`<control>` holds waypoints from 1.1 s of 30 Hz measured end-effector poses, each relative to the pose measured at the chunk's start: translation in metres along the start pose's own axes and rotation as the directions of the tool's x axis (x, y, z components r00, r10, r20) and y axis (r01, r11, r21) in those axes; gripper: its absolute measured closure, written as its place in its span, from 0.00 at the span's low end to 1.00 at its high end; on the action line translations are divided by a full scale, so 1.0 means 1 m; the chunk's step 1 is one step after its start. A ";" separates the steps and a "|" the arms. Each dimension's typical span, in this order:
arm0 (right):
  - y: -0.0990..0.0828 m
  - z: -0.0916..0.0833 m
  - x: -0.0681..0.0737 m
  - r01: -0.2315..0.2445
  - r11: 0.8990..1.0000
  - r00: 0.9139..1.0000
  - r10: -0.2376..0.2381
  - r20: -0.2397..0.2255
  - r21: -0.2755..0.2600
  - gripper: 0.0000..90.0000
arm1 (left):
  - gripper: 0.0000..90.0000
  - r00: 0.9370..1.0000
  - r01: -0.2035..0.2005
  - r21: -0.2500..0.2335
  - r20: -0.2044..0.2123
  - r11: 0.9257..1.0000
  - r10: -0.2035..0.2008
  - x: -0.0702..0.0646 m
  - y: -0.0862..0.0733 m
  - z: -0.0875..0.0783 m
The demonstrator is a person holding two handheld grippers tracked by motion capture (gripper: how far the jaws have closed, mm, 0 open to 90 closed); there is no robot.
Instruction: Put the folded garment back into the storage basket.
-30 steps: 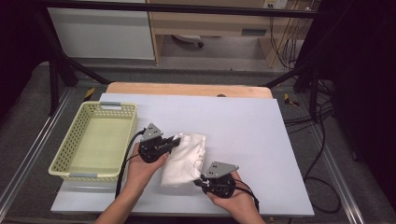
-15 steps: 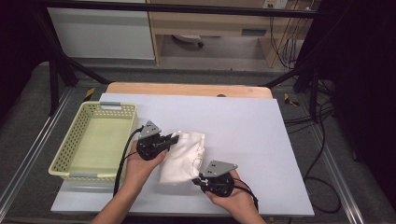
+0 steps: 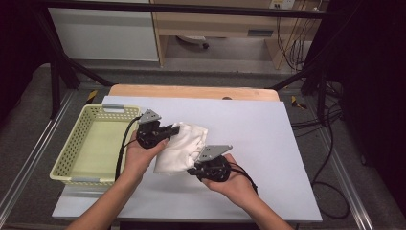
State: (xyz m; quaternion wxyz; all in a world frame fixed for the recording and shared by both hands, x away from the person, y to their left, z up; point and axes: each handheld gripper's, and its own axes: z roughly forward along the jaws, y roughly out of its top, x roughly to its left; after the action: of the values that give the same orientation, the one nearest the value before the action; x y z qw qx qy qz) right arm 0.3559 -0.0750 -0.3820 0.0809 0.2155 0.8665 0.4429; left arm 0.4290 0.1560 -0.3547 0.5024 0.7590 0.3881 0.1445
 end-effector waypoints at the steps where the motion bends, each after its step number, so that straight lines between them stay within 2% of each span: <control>1: 0.000 0.000 0.000 0.000 1.000 1.000 0.000 0.000 0.000 0.88 | 0.90 1.000 0.002 -0.002 -0.003 1.000 -0.002 0.001 0.001 -0.001; 6: 0.015 0.005 -0.004 0.004 1.000 1.000 -0.004 -0.014 -0.005 0.88 | 0.90 1.000 0.013 -0.005 -0.027 1.000 -0.013 0.011 0.008 -0.012; 15: 0.041 0.021 -0.011 -0.014 1.000 0.999 0.013 -0.049 -0.018 0.88 | 0.90 0.997 0.001 0.009 -0.081 1.000 -0.001 0.030 0.024 -0.034; 23: 0.064 0.029 -0.010 -0.009 1.000 0.999 0.008 -0.048 -0.029 0.88 | 0.90 0.994 0.021 -0.011 -0.111 1.000 -0.022 0.047 0.034 -0.055; 33: 0.086 0.045 -0.011 0.002 1.000 0.999 -0.003 -0.037 -0.026 0.88 | 0.90 0.989 0.040 -0.024 -0.140 0.999 -0.043 0.068 0.039 -0.075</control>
State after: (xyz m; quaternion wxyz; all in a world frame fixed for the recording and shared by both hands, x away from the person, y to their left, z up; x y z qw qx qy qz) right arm 0.4065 -0.0026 -0.3398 0.0681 0.2053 0.8624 0.4577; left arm 0.4452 0.2473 -0.2983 0.4847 0.7334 0.4367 0.1909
